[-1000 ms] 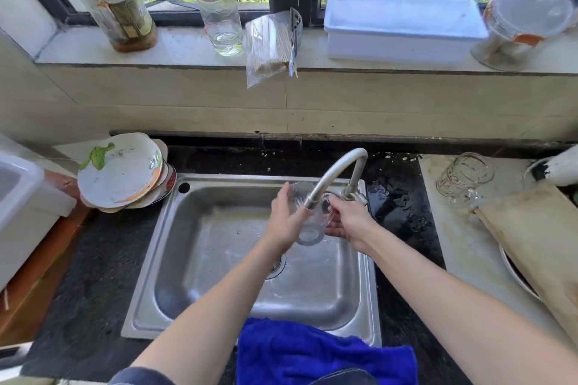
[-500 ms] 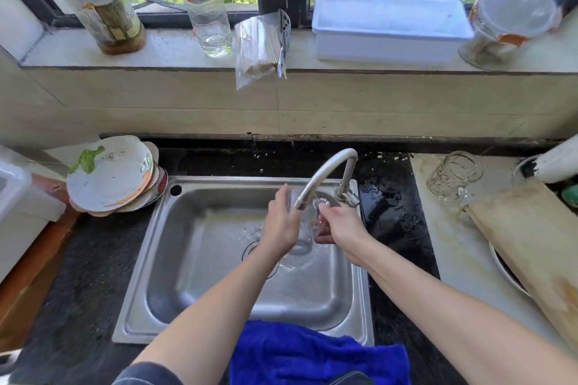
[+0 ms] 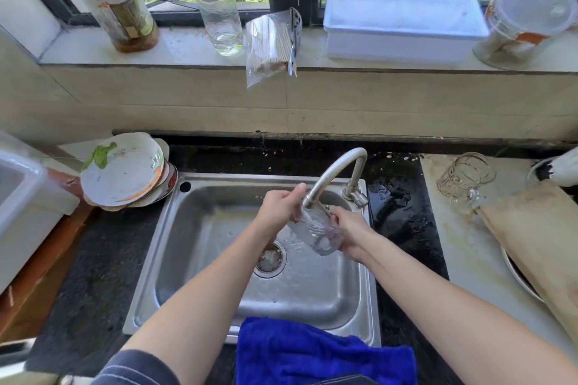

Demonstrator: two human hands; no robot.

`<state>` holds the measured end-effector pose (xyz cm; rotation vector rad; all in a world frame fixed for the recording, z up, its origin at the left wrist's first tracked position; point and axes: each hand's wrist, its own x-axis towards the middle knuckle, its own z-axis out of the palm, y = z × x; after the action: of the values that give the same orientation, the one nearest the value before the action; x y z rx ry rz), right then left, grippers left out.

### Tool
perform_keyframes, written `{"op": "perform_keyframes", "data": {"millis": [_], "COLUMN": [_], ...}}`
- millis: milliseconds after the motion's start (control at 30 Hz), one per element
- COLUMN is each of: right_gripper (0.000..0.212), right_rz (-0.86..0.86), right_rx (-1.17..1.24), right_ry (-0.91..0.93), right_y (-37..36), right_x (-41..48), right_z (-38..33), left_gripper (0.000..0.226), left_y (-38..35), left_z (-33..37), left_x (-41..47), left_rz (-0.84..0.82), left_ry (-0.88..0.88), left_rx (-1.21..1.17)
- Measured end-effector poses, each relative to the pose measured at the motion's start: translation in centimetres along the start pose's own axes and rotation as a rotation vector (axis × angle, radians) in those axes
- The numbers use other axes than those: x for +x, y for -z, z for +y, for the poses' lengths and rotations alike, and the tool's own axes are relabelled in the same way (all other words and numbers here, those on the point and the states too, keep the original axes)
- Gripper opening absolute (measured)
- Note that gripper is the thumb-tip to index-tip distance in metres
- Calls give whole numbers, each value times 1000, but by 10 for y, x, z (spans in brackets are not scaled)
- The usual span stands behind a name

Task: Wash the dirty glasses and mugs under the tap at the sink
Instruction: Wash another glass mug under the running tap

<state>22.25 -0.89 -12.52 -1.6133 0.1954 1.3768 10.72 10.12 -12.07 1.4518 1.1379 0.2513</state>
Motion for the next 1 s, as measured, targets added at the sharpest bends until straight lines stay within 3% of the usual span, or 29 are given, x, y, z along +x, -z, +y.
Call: {"op": "perform_keyframes", "data": {"millis": [67,167,233,367,467,600,667,767,800,900,1000], "right_gripper": [18,38,34,30,37,44,41,36,34,22,36], "right_rz": [-43,-201,-248,-178,-309,-470,-354,42,102,-30,-122], "right_rx": [86,-16,-73,-142,-308,-519,-582,-600,-570,-364,-313], "right_ry": [-53,-64,-10,36,-5,-20,32,204,256,372,288], "right_y": [5,8,5,6,11,2,-8,-24,-28,-41,-40], "right_x": [2,1,1,2,3,1,1,8,8,-8,-6], "right_z": [-11,-18,-19,-26,-35,-46,-47,-35,-29,3,16], "left_gripper": [37,33,35,40,30,33,22,12,11,12,14], "left_y": [-3,-7,-9,10,32,29,23,12,7,-2,0], "left_z": [2,-1,-7,-10,-10,-8,-9,-12,-13,-22,-32], "left_x": [-1,1,-1,-9,-5,-7,-7,-5,-5,-4,-7], "left_rz": [-113,35,66,-88,-67,-271,-312,-232,-193,-42,13], "left_ry": [51,169,223,314,362,519,544,509,503,455,383], "left_rx": [-180,-406,-480,-410,-194,-272,-285,-250,-266,-313,-327]}}
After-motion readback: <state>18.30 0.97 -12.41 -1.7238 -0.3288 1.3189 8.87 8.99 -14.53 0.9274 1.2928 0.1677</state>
